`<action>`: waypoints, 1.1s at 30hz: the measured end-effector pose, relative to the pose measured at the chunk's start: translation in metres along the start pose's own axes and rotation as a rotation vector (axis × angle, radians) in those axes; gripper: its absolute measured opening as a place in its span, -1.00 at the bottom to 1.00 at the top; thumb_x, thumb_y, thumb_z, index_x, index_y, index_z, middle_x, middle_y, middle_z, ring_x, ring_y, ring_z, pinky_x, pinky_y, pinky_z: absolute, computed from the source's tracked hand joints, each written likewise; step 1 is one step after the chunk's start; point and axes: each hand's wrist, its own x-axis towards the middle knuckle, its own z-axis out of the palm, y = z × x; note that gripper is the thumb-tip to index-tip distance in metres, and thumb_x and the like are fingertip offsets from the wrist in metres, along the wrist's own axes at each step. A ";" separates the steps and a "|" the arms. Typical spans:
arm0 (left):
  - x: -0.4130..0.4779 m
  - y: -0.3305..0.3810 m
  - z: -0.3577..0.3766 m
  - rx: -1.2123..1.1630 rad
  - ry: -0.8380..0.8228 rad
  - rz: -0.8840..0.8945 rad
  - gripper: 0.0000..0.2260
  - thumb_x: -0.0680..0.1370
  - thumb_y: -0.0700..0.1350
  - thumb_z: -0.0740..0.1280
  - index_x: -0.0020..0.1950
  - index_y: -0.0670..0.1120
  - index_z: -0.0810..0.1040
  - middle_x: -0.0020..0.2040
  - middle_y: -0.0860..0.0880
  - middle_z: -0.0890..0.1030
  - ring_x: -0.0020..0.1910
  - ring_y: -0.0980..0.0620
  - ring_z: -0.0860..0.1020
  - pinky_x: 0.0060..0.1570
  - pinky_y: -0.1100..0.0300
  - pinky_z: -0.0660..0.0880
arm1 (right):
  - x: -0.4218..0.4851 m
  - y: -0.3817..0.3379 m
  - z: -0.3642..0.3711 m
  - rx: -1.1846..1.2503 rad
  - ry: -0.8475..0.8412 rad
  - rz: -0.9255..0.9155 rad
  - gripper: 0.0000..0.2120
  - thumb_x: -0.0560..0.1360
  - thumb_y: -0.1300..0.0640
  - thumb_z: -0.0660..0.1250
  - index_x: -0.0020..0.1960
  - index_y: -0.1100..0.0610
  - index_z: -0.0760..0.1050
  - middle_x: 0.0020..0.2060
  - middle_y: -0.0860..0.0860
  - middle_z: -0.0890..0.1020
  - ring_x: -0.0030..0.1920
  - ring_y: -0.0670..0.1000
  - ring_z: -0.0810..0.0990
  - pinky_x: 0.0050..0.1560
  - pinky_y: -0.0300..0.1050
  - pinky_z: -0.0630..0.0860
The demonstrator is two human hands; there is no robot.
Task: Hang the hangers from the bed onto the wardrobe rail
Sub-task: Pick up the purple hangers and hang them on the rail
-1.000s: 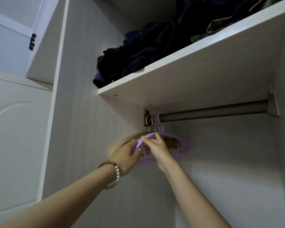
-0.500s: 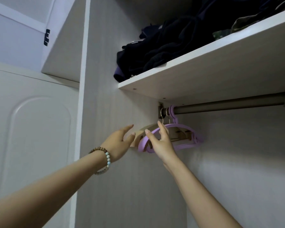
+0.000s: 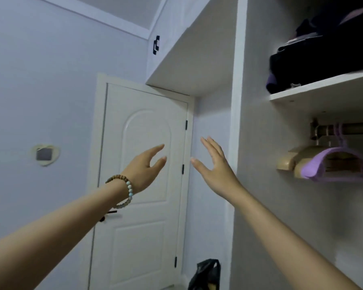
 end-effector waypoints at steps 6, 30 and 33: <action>-0.091 -0.116 -0.103 0.166 0.008 -0.243 -0.52 0.59 0.10 0.10 0.49 0.02 0.16 0.47 0.02 0.27 0.45 0.06 0.24 0.39 0.15 0.18 | -0.007 -0.056 0.156 0.072 -0.264 -0.026 -0.39 0.53 -0.08 0.24 0.50 -0.08 0.08 0.51 -0.24 -0.03 0.49 -0.21 -0.01 0.37 -0.30 -0.01; -0.725 -0.485 -0.259 0.083 0.138 -1.594 -0.45 0.54 0.09 0.22 0.45 -0.15 0.25 0.48 -0.11 0.25 0.45 -0.08 0.25 0.42 0.07 0.20 | -0.415 -0.173 0.750 0.315 -1.315 0.159 -0.32 0.45 0.01 0.39 0.48 0.06 0.18 0.52 0.01 0.08 0.51 -0.06 0.05 0.40 -0.25 0.04; -0.781 -0.501 -0.251 0.028 0.184 -1.679 -0.44 0.55 0.08 0.21 0.47 -0.15 0.21 0.49 -0.11 0.22 0.45 -0.11 0.25 0.41 -0.02 0.22 | -0.467 -0.176 0.784 0.314 -1.392 0.180 -0.33 0.45 0.02 0.40 0.47 0.06 0.19 0.51 0.01 0.12 0.51 -0.04 0.07 0.44 -0.18 0.06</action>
